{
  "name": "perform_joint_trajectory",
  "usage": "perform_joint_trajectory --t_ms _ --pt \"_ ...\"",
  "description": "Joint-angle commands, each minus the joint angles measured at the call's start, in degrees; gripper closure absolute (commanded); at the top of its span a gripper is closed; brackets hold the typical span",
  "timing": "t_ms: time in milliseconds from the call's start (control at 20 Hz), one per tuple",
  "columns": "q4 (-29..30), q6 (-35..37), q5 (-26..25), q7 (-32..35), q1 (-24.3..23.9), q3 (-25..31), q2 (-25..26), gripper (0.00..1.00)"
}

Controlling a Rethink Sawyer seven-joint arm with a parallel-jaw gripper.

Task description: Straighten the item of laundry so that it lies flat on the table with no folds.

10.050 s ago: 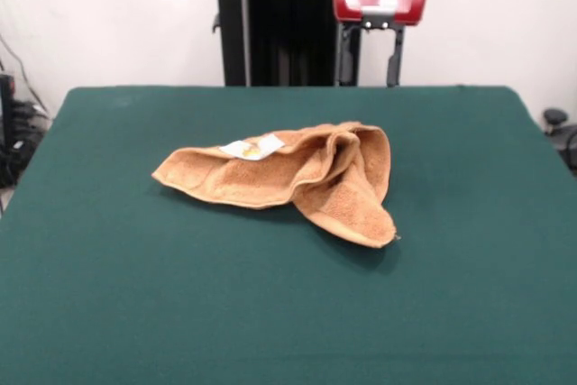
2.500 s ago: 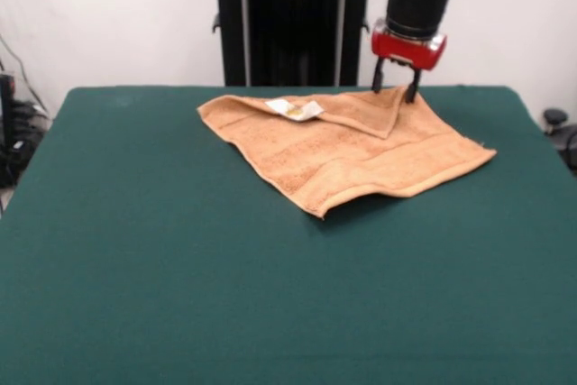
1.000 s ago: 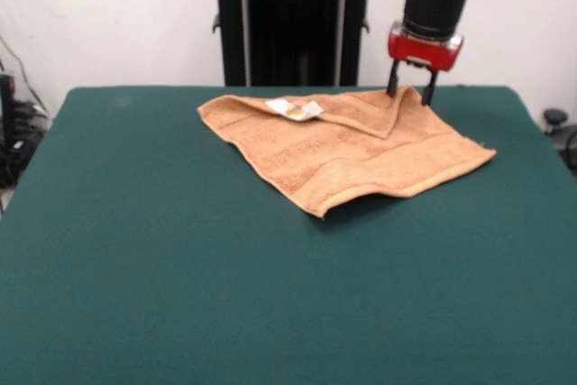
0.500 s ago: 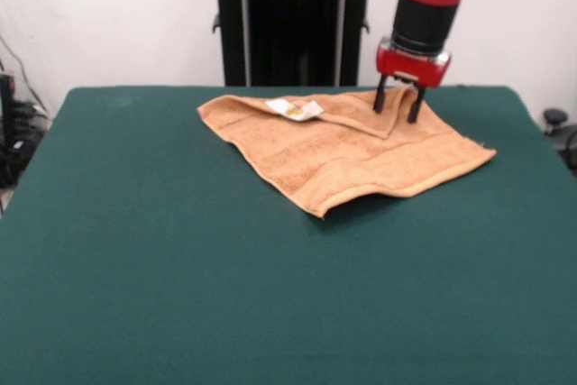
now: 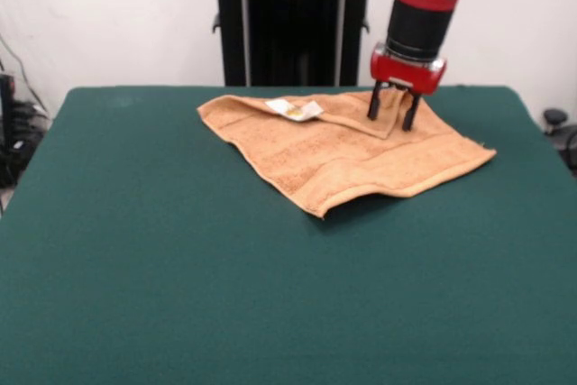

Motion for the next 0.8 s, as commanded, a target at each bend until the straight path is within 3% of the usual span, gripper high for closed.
perform_joint_trajectory --t_ms 50,400,800 --pt "-8.58 0.34 1.86 8.83 -1.46 0.55 4.38 0.0" --pt "-13.07 -6.85 -0.96 10.22 -4.18 3.37 13.65 0.0" --pt "-14.72 -4.67 -0.37 9.6 -1.13 1.17 15.08 0.0"
